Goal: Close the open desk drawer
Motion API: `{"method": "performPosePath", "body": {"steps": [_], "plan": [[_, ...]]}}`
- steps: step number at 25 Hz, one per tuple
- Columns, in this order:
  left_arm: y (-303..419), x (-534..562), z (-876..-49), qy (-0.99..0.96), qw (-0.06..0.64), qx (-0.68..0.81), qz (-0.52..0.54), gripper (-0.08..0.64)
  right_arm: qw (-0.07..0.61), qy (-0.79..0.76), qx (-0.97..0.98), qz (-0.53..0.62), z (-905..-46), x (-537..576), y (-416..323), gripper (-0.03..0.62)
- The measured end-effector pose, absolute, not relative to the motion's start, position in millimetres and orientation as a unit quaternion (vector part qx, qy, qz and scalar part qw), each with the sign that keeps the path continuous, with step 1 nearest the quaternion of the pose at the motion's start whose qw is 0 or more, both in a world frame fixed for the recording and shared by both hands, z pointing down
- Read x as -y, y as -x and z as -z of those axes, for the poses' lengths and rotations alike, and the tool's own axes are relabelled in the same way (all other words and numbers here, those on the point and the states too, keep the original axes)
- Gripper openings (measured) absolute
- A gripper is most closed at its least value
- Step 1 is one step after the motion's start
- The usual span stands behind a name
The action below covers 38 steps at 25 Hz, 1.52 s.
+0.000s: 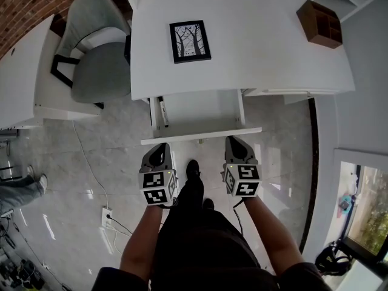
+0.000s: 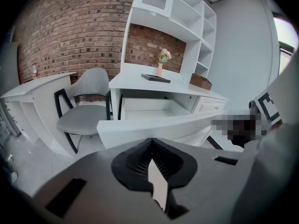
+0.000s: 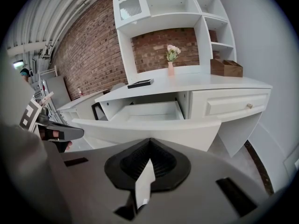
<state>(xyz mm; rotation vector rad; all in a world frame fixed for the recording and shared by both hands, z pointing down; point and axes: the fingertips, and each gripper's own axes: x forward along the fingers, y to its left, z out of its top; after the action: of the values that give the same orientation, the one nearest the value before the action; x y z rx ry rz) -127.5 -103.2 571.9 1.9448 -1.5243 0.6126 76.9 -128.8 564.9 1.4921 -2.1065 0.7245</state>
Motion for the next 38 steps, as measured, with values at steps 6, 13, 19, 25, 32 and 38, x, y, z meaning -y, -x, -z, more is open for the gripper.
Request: {"method": "performPosePath", "body": {"steps": [6, 13, 19, 25, 32, 38], "plan": [[130, 125, -573, -0.727, 0.292, 0.578, -0.226, 0.009, 0.223, -0.546, 0.764, -0.263, -565, 150, -75, 0.005], [134, 151, -571, -0.726, 0.288, 0.583, -0.223, 0.009, 0.225, -0.546, 0.767, -0.251, -564, 177, -71, 0.005], [135, 170, -571, -0.73, 0.279, 0.582, -0.224, 0.009, 0.224, -0.55, 0.766, -0.244, -564, 195, -69, 0.005], [137, 187, -572, -0.726, 0.278, 0.587, -0.225, 0.009, 0.228, -0.551, 0.767, -0.235, -564, 212, -67, 0.005], [140, 205, -572, -0.719, 0.281, 0.595, -0.223, 0.009, 0.224, -0.553, 0.769, -0.232, -565, 229, -65, 0.005], [142, 219, -573, -0.71, 0.292, 0.605, -0.211, 0.009, 0.221, -0.557, 0.767, -0.23, -564, 243, -63, 0.005]]}}
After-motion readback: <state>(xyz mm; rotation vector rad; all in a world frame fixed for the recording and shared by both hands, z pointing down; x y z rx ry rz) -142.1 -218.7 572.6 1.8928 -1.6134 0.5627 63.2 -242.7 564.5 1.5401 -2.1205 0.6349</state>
